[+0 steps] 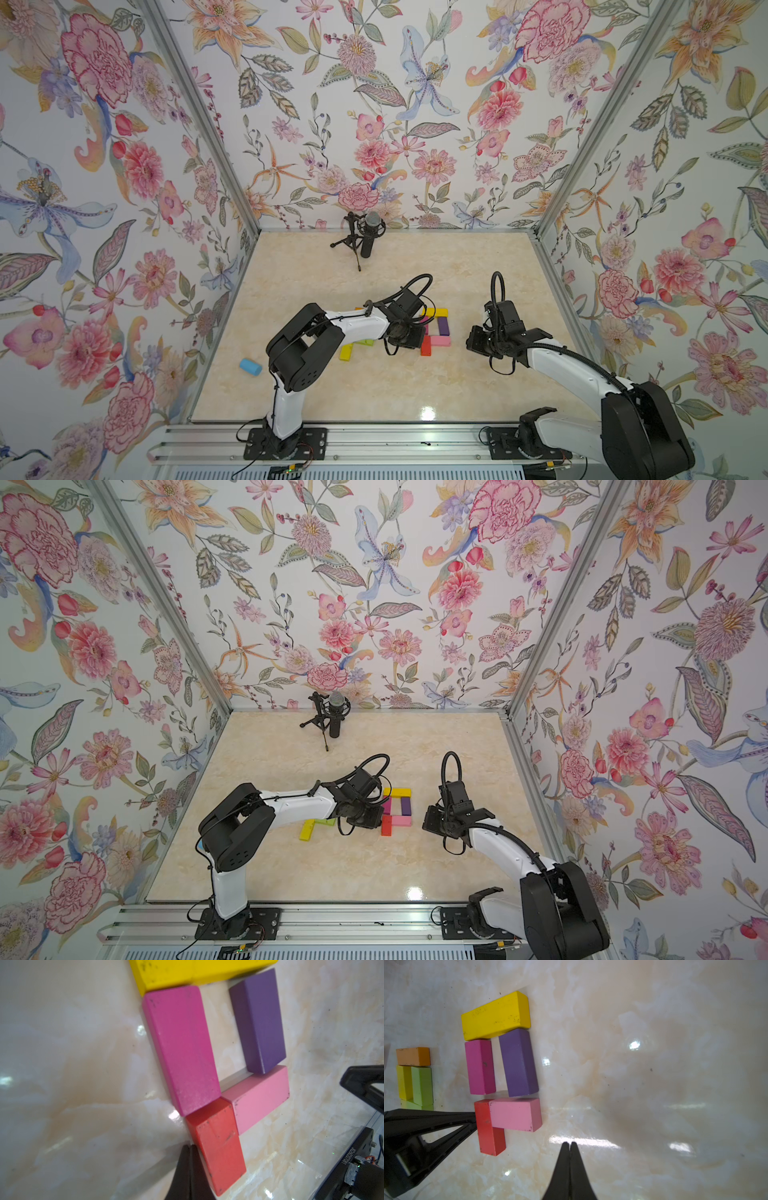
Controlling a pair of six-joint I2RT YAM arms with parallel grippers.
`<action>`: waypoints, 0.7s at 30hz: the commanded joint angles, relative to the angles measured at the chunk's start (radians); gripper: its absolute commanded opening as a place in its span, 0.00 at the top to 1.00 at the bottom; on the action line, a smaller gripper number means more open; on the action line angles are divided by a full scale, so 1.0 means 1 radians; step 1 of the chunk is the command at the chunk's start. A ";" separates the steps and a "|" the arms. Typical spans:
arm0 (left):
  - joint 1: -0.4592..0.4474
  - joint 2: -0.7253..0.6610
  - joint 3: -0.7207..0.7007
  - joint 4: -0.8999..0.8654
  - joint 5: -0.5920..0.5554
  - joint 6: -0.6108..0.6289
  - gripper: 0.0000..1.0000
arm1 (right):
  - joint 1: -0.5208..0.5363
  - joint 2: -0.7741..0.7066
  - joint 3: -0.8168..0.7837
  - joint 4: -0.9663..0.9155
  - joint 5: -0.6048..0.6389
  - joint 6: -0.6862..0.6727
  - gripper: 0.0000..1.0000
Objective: Assemble the letter p with building blocks
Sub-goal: Assemble the building block at the center of the board.
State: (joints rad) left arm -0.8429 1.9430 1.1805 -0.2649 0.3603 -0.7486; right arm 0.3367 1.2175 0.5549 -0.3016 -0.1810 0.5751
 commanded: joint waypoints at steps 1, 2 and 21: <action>-0.002 -0.013 -0.029 -0.069 -0.051 0.002 1.00 | -0.007 0.012 -0.013 0.010 -0.019 -0.014 1.00; 0.001 -0.017 -0.029 -0.073 -0.059 0.004 1.00 | -0.007 0.016 -0.015 0.018 -0.021 -0.014 1.00; 0.064 0.056 0.089 -0.056 -0.072 0.041 1.00 | 0.030 0.186 -0.010 0.169 -0.088 0.012 1.00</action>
State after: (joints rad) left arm -0.7898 1.9690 1.2411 -0.3111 0.2840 -0.7322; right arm 0.3565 1.3884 0.5465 -0.1589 -0.2531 0.5774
